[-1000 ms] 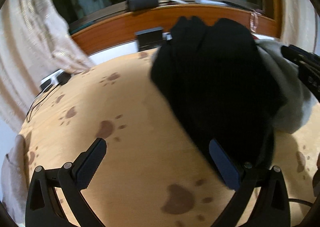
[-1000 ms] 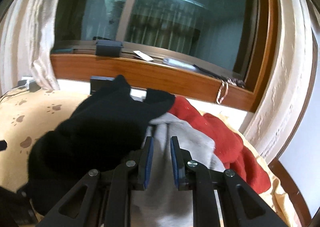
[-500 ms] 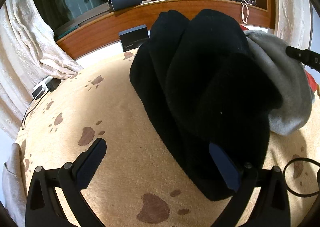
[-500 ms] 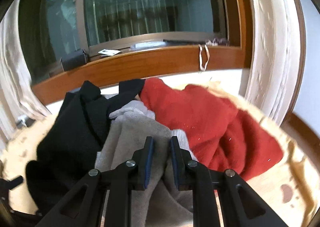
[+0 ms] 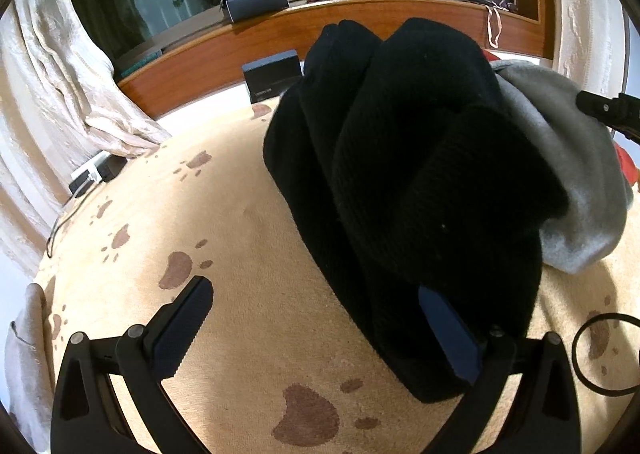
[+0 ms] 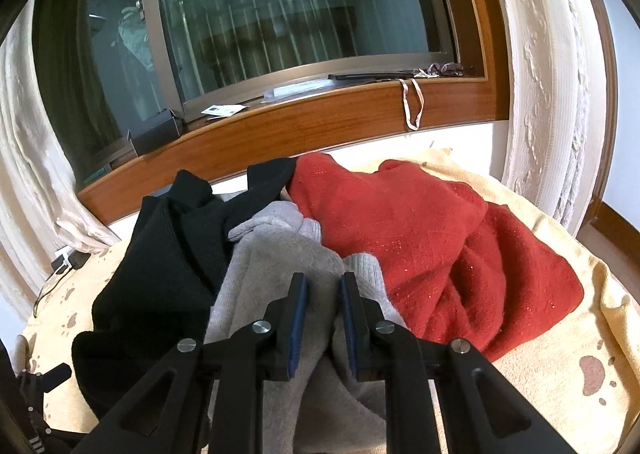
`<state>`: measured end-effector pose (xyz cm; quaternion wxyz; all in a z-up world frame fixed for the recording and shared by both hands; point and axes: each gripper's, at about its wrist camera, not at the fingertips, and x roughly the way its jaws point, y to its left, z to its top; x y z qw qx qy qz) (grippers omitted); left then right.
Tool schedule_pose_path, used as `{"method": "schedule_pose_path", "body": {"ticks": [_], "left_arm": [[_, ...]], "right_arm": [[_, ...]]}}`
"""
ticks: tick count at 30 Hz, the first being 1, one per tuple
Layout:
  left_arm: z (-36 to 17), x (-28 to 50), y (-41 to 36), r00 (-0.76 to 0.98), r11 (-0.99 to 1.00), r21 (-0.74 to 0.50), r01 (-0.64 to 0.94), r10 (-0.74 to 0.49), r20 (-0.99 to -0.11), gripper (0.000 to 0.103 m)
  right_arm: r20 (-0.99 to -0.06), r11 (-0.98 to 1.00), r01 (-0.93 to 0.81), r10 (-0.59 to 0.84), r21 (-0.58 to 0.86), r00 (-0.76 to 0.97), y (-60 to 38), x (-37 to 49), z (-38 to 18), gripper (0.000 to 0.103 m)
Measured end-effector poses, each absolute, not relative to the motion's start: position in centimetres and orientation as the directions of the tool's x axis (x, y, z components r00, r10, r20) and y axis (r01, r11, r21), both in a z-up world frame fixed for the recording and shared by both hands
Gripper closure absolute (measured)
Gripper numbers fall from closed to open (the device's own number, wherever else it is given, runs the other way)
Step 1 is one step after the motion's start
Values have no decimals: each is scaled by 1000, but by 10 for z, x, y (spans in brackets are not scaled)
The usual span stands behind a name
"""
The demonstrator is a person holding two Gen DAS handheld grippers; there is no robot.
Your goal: Fold clothes
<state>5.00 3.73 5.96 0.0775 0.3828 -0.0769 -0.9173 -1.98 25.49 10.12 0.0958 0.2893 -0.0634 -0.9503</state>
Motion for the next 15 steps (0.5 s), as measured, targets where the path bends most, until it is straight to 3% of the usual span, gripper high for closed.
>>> {"method": "schedule_pose_path", "body": {"ticks": [6,15], "left_arm": [[67,61,37,-748,-967,231,107,-231,-622,0],[67,58,24,-760,-975,185,122,-212,-614,0]], "right_arm": [[-536,-980,137,-195,146,-821,251,-19,100,84],[-535,-988,123,-157,98,-830,244,-18,99,84]]}}
